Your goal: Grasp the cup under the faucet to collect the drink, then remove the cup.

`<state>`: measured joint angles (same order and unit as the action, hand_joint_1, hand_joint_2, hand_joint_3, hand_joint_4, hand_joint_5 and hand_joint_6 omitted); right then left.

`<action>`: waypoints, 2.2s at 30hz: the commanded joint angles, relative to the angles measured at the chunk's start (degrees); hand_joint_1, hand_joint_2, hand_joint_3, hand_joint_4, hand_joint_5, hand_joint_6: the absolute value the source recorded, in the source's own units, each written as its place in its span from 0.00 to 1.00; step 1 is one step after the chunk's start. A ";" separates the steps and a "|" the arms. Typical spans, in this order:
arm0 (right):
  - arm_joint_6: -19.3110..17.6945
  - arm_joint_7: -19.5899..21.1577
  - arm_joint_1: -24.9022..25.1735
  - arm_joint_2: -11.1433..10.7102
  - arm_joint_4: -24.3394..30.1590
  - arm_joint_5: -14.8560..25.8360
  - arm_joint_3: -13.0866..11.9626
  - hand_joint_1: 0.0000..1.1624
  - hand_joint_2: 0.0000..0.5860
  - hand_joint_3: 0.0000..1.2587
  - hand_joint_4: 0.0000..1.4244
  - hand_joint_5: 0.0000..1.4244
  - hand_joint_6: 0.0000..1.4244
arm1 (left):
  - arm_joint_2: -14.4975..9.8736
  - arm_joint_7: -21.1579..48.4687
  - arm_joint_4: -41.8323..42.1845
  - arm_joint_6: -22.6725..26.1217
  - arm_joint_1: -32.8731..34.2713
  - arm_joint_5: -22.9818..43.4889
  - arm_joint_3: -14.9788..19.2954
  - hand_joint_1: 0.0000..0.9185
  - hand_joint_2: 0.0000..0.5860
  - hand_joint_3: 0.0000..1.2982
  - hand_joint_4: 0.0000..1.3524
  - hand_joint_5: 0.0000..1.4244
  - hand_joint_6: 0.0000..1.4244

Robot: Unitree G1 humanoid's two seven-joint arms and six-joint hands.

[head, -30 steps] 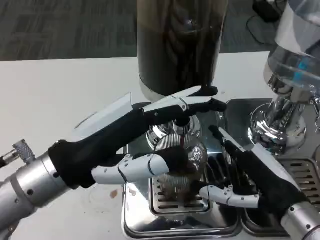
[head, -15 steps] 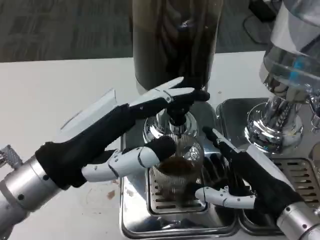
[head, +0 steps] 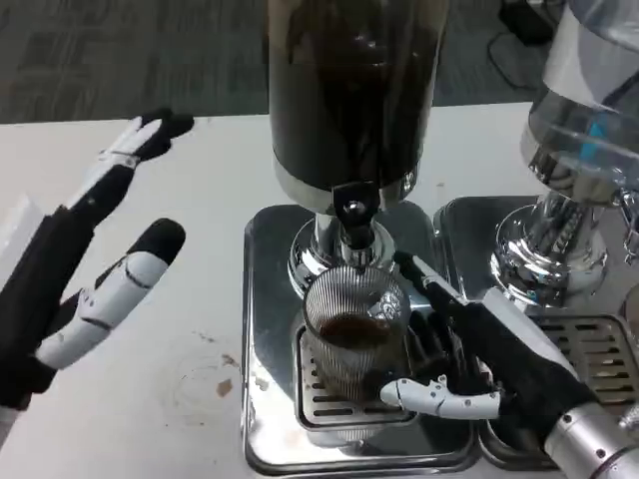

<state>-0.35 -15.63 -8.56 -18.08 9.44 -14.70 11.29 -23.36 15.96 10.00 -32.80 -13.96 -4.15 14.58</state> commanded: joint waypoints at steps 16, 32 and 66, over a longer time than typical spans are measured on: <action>-7.40 5.77 -1.11 7.05 -5.64 0.63 1.76 0.65 0.22 0.00 0.00 0.00 0.01 | -0.35 -9.20 -13.01 -4.66 -8.12 -7.97 2.17 0.00 0.43 0.12 0.00 0.07 0.00; -13.28 9.14 -0.81 9.22 -10.67 1.17 2.62 0.70 0.21 0.00 0.02 0.06 0.16 | -1.29 -10.58 -19.42 -6.03 -8.71 -9.18 0.68 0.00 0.43 0.13 0.00 0.08 0.00; -18.09 15.47 1.32 12.23 -17.43 -1.56 3.98 0.81 0.21 0.18 0.20 0.32 0.42 | -1.77 -11.25 -15.80 -3.73 -11.58 -7.89 1.76 0.00 0.45 0.18 0.00 0.09 0.00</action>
<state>-17.12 -1.73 -7.37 -6.72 -6.68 -15.62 15.06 -24.73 5.44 -6.33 -36.87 -25.03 -11.85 15.75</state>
